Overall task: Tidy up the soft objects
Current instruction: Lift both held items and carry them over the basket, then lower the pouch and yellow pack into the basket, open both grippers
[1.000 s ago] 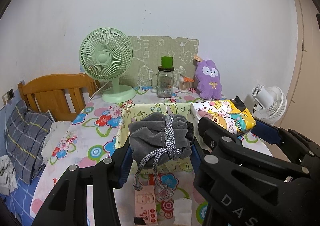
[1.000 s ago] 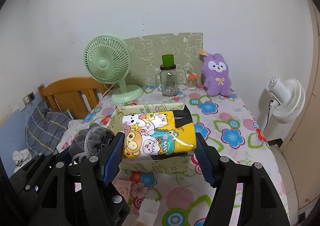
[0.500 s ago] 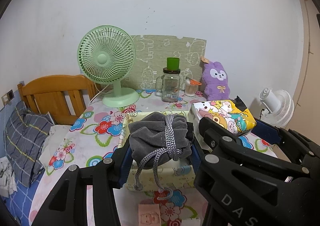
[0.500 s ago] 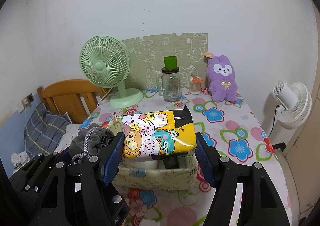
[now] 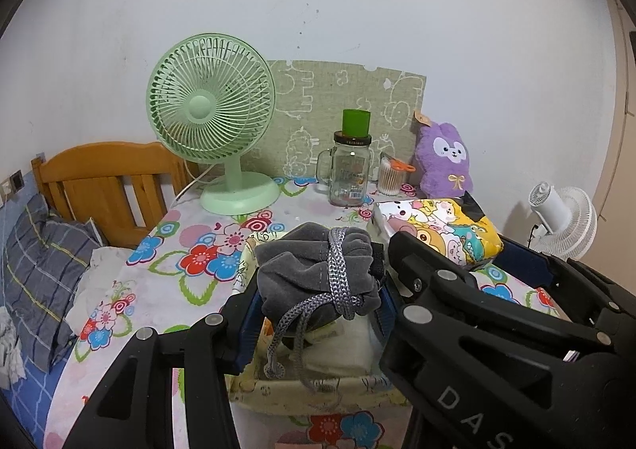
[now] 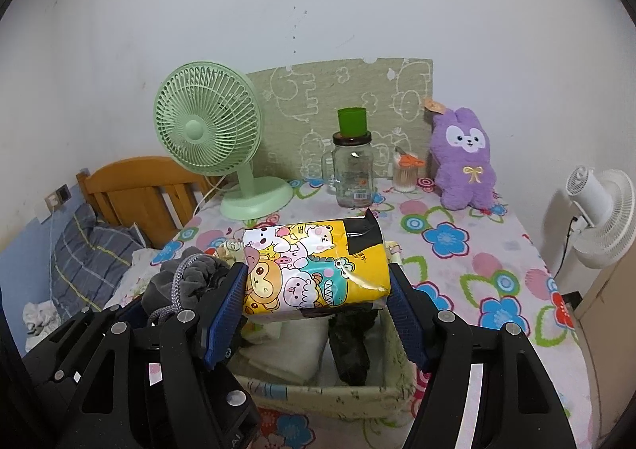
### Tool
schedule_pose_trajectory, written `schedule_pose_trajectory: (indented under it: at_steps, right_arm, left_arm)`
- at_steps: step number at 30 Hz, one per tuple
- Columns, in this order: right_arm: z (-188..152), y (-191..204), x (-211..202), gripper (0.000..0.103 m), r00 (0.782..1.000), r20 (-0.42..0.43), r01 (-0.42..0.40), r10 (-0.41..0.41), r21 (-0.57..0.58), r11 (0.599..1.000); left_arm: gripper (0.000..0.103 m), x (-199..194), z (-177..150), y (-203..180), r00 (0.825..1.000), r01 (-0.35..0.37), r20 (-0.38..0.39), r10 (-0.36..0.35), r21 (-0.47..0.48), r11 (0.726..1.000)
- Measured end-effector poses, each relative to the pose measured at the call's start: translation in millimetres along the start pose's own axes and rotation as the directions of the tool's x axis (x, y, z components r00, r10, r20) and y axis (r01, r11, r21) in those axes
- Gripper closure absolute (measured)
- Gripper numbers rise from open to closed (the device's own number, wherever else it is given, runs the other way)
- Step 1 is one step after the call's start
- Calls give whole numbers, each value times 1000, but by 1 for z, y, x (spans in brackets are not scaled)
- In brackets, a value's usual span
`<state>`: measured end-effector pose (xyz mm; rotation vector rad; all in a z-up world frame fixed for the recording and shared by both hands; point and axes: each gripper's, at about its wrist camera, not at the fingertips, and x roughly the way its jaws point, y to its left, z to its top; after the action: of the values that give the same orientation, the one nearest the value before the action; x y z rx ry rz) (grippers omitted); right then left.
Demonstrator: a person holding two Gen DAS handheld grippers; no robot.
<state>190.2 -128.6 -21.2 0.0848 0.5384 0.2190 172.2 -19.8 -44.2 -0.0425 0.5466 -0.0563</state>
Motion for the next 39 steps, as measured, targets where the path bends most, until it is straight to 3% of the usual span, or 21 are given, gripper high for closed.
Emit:
schedule_pose_trajectory:
  at_steps: [10,17,23,26,28,30,39]
  right_arm:
    - [-3,-5,31,32,999,-38,-24,25,20,999]
    - [-10,-5,45,31,999,-50,-16,16,16,1000]
    - [-12,-4,55,29,998,-62,-29,30,14,999]
    - [-13,-5,57,26,998,-51,-38,38,15,999]
    - [-13,-5,58,15,998,-47,-45,45,16,999]
    - [-13,-6,58,12,997,-48,-52,53,21,998]
    - [-12,-4,51,7,997,-54,-48,48,10,999]
  left_arm:
    - [46,24,-3,3,998,-25,-54,25,-2,1000]
    - [28,37,-9,8,994,-61,-86,61,1,998]
    - [26,44,-10,12,992,-73,-101,72,1,997]
    - [22,45,-11,10,993,-65,-99,65,5,998]
    - [19,45,-11,10,994,-53,-98,53,4,999]
    - [18,45,-11,10,994,-48,-100,48,3,999]
    - [14,37,-10,8,995,-26,-101,26,-2,1000]
